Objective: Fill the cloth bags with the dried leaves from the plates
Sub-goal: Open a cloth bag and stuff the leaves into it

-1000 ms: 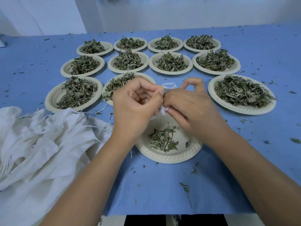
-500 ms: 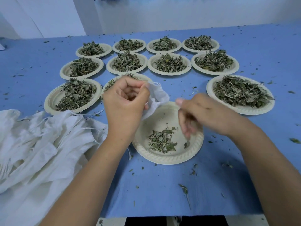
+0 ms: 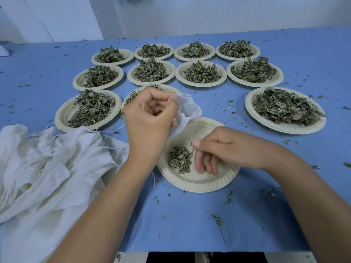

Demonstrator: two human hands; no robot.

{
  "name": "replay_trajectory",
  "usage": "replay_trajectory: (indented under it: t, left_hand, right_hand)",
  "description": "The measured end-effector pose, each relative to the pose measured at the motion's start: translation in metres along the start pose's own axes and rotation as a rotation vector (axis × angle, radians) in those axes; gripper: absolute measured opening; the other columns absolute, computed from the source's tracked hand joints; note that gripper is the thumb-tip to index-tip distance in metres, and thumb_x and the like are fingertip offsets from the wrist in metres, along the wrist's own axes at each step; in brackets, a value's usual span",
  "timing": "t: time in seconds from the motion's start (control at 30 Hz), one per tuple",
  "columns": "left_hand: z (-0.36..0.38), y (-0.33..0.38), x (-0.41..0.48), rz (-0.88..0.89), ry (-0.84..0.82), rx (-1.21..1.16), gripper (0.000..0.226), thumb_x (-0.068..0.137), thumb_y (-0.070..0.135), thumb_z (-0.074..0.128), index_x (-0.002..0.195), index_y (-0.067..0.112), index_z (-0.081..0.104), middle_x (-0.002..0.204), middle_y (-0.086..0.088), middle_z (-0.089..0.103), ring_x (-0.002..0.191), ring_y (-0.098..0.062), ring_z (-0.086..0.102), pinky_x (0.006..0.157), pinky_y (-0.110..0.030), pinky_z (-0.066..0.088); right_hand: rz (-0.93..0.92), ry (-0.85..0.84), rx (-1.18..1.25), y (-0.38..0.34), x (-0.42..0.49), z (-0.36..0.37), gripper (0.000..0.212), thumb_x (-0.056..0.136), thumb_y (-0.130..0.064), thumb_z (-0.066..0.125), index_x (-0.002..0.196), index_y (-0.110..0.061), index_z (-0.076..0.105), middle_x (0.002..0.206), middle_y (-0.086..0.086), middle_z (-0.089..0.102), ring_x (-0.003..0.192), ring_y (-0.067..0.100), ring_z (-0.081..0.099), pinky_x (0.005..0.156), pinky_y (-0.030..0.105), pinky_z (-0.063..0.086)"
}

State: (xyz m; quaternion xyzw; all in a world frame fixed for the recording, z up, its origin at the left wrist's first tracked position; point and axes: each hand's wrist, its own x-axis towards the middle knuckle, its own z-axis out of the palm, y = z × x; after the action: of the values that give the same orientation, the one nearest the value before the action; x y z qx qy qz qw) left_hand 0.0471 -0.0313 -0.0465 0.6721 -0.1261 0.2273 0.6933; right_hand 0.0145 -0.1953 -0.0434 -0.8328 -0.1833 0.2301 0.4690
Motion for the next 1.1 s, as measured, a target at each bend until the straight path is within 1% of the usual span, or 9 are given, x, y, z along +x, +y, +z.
replay_trajectory:
  t: [0.1, 0.17, 0.3, 0.47, 0.57, 0.7, 0.83, 0.93, 1.1]
  left_hand:
    - [0.0, 0.0, 0.0, 0.005, 0.008, 0.008, 0.018, 0.085, -0.001, 0.064, 0.074, 0.013, 0.064, 0.055, 0.011, 0.06, 0.044, -0.001, 0.051, 0.047, -0.014, 0.041]
    - [0.0, 0.0, 0.0, 0.001, 0.009, 0.008, 0.017, 0.085, -0.001, 0.064, 0.074, 0.012, 0.065, 0.055, 0.011, 0.06, 0.044, -0.002, 0.051, 0.047, -0.014, 0.041]
    - [0.0, 0.0, 0.0, -0.005, -0.005, 0.007, 0.019, 0.085, -0.001, 0.064, 0.074, 0.014, 0.064, 0.055, 0.01, 0.059, 0.044, -0.003, 0.051, 0.047, -0.014, 0.042]
    - [0.0, -0.001, 0.001, -0.012, 0.001, -0.005, 0.016, 0.085, -0.001, 0.064, 0.075, 0.01, 0.064, 0.054, 0.01, 0.059, 0.043, -0.002, 0.051, 0.047, -0.013, 0.041]
    - [0.0, -0.001, 0.001, -0.006, 0.0, -0.009, 0.017, 0.086, -0.002, 0.064, 0.074, 0.011, 0.063, 0.054, 0.01, 0.059, 0.042, -0.002, 0.051, 0.047, -0.013, 0.041]
    - [0.001, 0.0, 0.0, -0.01, -0.007, -0.012, 0.02, 0.085, -0.002, 0.064, 0.073, 0.014, 0.062, 0.054, 0.011, 0.059, 0.043, -0.002, 0.051, 0.046, -0.014, 0.042]
    - [0.001, 0.0, 0.0, -0.012, -0.001, -0.006, 0.02, 0.085, -0.002, 0.065, 0.073, 0.014, 0.063, 0.054, 0.011, 0.059, 0.043, -0.002, 0.05, 0.047, -0.014, 0.042]
    - [0.001, 0.001, 0.0, -0.021, 0.002, 0.003, 0.021, 0.085, -0.003, 0.065, 0.072, 0.014, 0.063, 0.054, 0.01, 0.059, 0.043, -0.003, 0.05, 0.047, -0.015, 0.042]
    - [0.001, 0.001, 0.0, -0.015, -0.003, 0.011, 0.02, 0.085, -0.004, 0.065, 0.073, 0.012, 0.063, 0.054, 0.01, 0.059, 0.042, -0.002, 0.05, 0.047, -0.014, 0.042]
  right_hand:
    - [-0.093, 0.166, 0.079, 0.001, 0.003, -0.001, 0.032, 0.099, -0.018, 0.047, 0.082, -0.003, 0.07, 0.082, 0.012, 0.071, 0.068, 0.011, 0.065, 0.071, 0.028, 0.055]
    - [-0.107, 0.336, -0.112, 0.004, 0.004, -0.008, 0.007, 0.088, -0.018, 0.064, 0.087, -0.013, 0.069, 0.079, -0.004, 0.066, 0.062, -0.003, 0.058, 0.068, 0.023, 0.05]
    - [0.024, 0.209, -0.435, 0.007, 0.008, -0.002, 0.057, 0.066, -0.02, 0.085, 0.113, -0.032, 0.056, 0.093, -0.023, 0.045, 0.072, -0.02, 0.047, 0.068, 0.002, 0.037]
    - [-0.047, 0.069, -0.185, 0.002, 0.01, 0.015, 0.054, 0.068, -0.006, 0.083, 0.108, -0.034, 0.06, 0.101, -0.017, 0.052, 0.078, 0.002, 0.063, 0.08, 0.018, 0.053]
    - [-0.095, 0.081, -0.194, 0.001, 0.01, 0.015, 0.056, 0.068, -0.004, 0.082, 0.112, -0.032, 0.061, 0.108, -0.016, 0.053, 0.087, 0.001, 0.057, 0.081, 0.014, 0.049]
    - [-0.216, 0.003, -0.312, -0.001, 0.015, 0.024, 0.046, 0.072, -0.003, 0.078, 0.114, -0.019, 0.067, 0.119, -0.002, 0.058, 0.107, 0.015, 0.049, 0.087, 0.026, 0.046]
    - [-0.265, 0.051, -0.357, 0.0, 0.019, 0.028, 0.025, 0.074, -0.001, 0.077, 0.097, -0.011, 0.074, 0.099, 0.001, 0.067, 0.089, 0.023, 0.062, 0.084, 0.034, 0.047]
    - [-0.3, 0.117, -0.37, 0.0, 0.019, 0.027, 0.014, 0.076, -0.003, 0.076, 0.089, -0.008, 0.076, 0.089, -0.002, 0.071, 0.078, 0.013, 0.063, 0.078, 0.029, 0.049]
    - [-0.329, 0.273, -0.117, -0.004, 0.009, 0.008, 0.014, 0.074, -0.002, 0.078, 0.086, -0.008, 0.077, 0.085, 0.002, 0.074, 0.08, 0.02, 0.068, 0.079, 0.034, 0.054]
